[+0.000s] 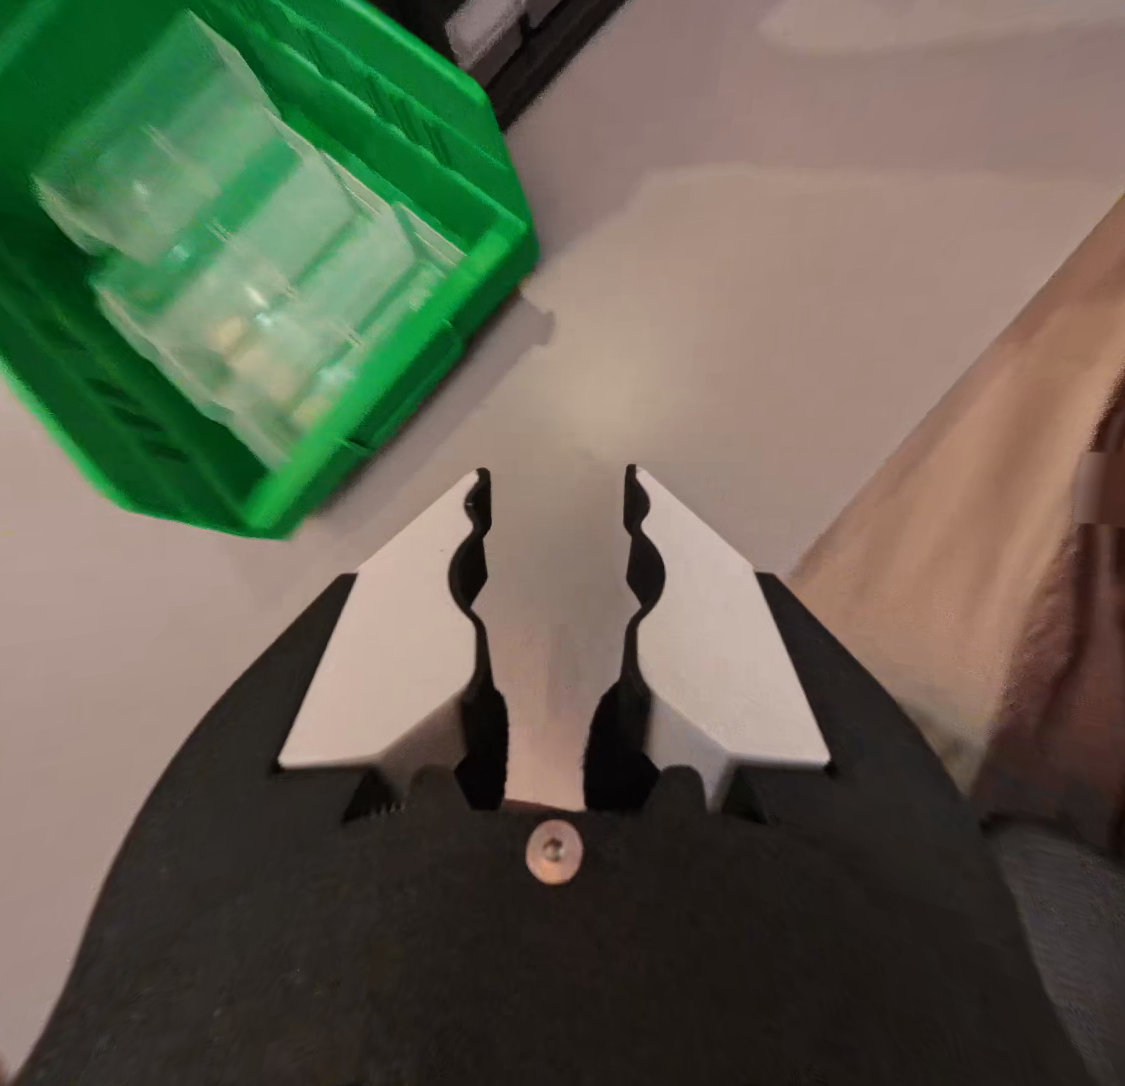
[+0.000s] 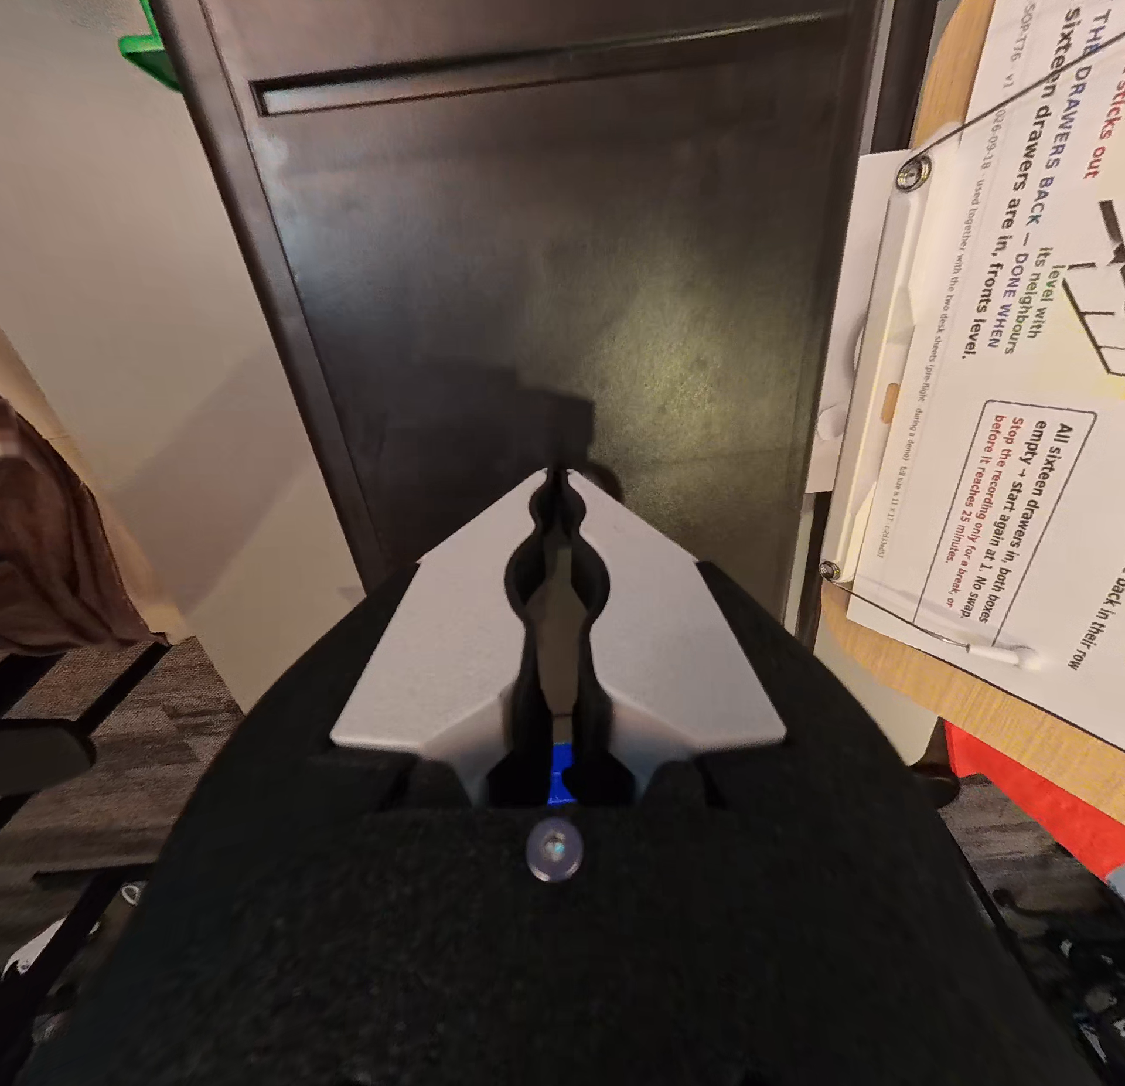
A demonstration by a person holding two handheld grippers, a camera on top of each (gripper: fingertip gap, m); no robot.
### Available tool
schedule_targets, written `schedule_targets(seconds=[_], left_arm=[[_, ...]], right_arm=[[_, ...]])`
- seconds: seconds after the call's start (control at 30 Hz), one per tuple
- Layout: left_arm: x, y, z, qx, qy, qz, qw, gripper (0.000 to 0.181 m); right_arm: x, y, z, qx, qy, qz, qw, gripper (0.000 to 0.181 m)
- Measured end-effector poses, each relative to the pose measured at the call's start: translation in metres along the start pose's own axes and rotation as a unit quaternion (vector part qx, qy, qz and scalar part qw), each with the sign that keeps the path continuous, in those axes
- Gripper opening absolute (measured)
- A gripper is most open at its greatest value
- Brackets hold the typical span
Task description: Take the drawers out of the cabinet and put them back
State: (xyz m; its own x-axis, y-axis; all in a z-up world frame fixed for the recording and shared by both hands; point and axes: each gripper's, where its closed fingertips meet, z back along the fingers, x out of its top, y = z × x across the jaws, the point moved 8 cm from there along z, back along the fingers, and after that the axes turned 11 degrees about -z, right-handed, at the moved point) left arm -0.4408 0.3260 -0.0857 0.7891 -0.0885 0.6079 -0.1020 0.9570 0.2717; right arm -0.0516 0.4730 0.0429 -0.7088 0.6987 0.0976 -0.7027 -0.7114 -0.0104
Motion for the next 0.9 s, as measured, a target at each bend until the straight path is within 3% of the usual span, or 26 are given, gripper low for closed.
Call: schedule_targets(seconds=[0.13, 0.33, 0.53, 0.67, 0.9], left_arm=[[0.031, 0.064, -0.012, -0.054, 0.042, -0.076, 0.995, 0.029], [0.039, 0.119, -0.087, -0.104, 0.173, -0.198, 0.959, 0.020], [0.036, 0.135, -0.129, -0.153, 0.219, -0.202, 0.942, 0.012], [0.029, 0.134, -0.145, -0.147, 0.258, -0.235, 0.926, 0.013], [0.034, 0.141, -0.165, -0.123, 0.271, -0.247, 0.922, 0.025]], right_arm=[[-0.001, 0.001, 0.000, -0.004, -0.007, -0.006, 1.000, 0.000], [-0.003, 0.001, 0.000, -0.002, -0.018, -0.016, 1.000, 0.000], [-0.005, -0.002, 0.000, 0.013, -0.033, -0.017, 0.999, 0.000], [-0.007, -0.001, 0.000, 0.012, -0.046, -0.014, 0.999, 0.000], [-0.007, 0.000, 0.000, 0.007, -0.051, -0.011, 0.999, 0.000]])
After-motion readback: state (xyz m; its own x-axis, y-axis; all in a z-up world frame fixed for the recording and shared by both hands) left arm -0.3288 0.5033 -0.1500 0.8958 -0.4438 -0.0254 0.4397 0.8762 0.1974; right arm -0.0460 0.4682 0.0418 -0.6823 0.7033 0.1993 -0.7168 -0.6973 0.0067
